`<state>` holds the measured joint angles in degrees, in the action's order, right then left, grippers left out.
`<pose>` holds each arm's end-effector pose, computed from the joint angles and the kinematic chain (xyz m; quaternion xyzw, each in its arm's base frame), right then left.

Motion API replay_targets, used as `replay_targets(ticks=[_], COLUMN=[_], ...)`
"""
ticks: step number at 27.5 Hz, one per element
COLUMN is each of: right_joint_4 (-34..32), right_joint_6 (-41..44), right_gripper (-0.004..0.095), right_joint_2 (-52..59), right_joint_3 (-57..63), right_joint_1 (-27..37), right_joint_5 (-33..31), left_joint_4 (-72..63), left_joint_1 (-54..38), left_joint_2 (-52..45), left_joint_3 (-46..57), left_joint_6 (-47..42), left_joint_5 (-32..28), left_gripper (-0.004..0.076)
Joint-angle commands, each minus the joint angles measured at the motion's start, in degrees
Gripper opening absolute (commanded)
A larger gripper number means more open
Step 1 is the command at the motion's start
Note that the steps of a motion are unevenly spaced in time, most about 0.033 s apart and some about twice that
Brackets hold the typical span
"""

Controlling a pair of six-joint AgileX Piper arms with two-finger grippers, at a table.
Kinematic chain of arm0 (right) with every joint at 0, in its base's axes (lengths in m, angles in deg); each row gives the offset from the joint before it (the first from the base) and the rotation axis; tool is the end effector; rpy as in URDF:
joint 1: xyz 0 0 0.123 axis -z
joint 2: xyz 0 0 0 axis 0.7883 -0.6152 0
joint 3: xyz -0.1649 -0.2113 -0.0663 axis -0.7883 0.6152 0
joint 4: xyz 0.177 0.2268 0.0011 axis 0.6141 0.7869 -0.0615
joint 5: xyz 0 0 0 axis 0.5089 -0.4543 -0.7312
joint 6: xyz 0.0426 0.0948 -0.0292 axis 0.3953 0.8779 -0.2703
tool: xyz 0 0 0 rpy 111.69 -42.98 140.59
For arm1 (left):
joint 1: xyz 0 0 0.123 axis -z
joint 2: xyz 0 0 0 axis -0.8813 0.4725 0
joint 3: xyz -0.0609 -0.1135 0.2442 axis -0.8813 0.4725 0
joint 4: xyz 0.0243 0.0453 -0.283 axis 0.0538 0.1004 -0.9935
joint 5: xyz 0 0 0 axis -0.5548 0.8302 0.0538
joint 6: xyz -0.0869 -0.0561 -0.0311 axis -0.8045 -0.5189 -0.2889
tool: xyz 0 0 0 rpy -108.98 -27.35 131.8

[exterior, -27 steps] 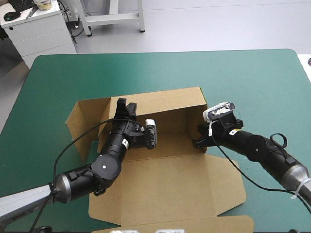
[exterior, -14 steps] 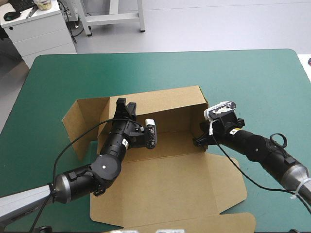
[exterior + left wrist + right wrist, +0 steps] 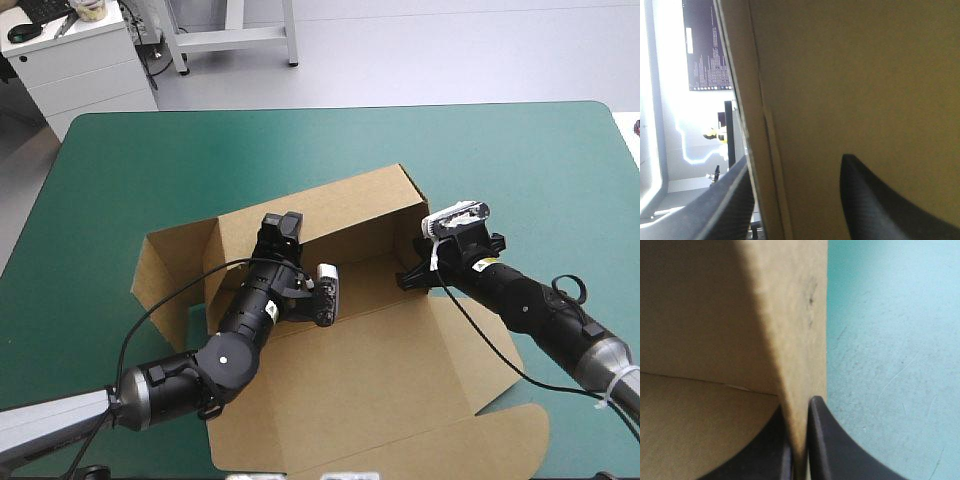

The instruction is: Fold the box

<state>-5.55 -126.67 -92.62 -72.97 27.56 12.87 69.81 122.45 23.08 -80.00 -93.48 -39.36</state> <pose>0.2823 0.1358 0.2489 -0.1933 0.8309 0.1379 0.5033 0.2169 -0.2464 0.2582 0.6271 0.4891 0.3238 0.5126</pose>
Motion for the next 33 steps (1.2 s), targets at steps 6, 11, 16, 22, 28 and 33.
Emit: replay_targets(ticks=[6, 11, 16, 22, 28, 33], right_joint_4=[5.4, 7.2, 7.2, 7.0, 7.0, 7.0], right_joint_6=[0.7, 0.7, 0.6, 0.5, 0.5, 0.5], right_gripper=[-0.0014, -0.0014, -0.0014, -0.0014, -0.0014, -0.0014], right_joint_2=[-5.2, -7.2, -7.3, -7.3, -7.3, -7.3], right_joint_3=[-4.0, -6.4, -6.9, -6.9, -6.9, -6.9], right_joint_1=[0.3, 2.1, 3.2, 3.2, 3.2, 3.2], right_joint_5=[11.1, 11.1, 10.6, 9.2, 7.9, 5.7], left_joint_4=[5.2, 5.2, 4.7, -8.4, -38.1, -59.7], left_joint_1=[12.5, 14.8, 15.3, 15.3, 10.1, -1.0], left_joint_2=[-1.4, -1.4, -1.4, -1.4, -1.5, -1.5], left_joint_3=[-1.3, -1.3, -1.3, -5.6, -19.9, -34.3], left_joint_6=[-0.6, -0.6, -0.6, 7.1, 25.9, 38.9], left_joint_5=[17.6, 19.8, 19.9, 19.7, 15.3, 18.1], left_gripper=[0.0388, 0.0388, 0.0344, 0.0018, 0.0015, 0.0015])
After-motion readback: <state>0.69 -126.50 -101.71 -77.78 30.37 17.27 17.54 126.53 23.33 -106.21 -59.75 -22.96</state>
